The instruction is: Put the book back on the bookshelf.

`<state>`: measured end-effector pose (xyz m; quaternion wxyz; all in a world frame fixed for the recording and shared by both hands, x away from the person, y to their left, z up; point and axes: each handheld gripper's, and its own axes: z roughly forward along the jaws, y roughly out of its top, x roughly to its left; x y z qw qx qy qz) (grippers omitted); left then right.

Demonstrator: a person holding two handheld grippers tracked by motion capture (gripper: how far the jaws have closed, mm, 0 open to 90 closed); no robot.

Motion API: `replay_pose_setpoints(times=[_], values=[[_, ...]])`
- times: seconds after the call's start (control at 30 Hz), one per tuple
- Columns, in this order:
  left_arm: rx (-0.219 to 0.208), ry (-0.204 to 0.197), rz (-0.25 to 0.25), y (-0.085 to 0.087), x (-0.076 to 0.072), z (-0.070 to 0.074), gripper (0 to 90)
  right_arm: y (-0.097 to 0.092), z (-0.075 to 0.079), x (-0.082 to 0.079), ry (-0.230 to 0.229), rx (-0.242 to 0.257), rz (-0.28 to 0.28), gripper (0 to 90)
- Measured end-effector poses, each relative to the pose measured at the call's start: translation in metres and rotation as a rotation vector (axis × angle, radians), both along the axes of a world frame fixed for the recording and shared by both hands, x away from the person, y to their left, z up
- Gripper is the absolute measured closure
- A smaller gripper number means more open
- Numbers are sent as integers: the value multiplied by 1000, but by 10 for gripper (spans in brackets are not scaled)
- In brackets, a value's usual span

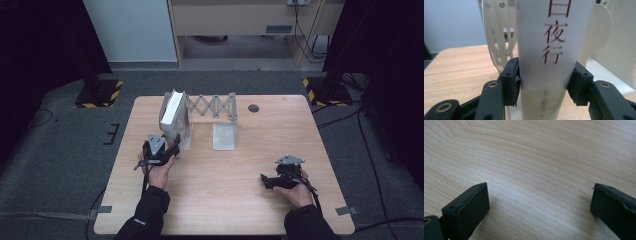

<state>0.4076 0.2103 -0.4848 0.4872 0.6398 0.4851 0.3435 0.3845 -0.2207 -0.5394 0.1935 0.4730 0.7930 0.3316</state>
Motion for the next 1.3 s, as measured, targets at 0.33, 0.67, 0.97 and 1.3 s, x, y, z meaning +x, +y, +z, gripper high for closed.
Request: replay_pose_setpoints(times=[0.33, 0.67, 0.97, 1.3], values=[[-54, 83, -129, 27, -12, 3, 548, 0, 0, 0, 0, -1, 0, 25], [-98, 97, -153, 27, -8, 0, 570, 0, 0, 0, 0, -3, 2, 26], [-119, 100, -164, 10, 3, -3, 537, 1, 0, -1, 2, -3, 5, 28], [-123, 82, -175, 8, 6, -5, 518, 1, 0, -1, 3, 0, 6, 26]])
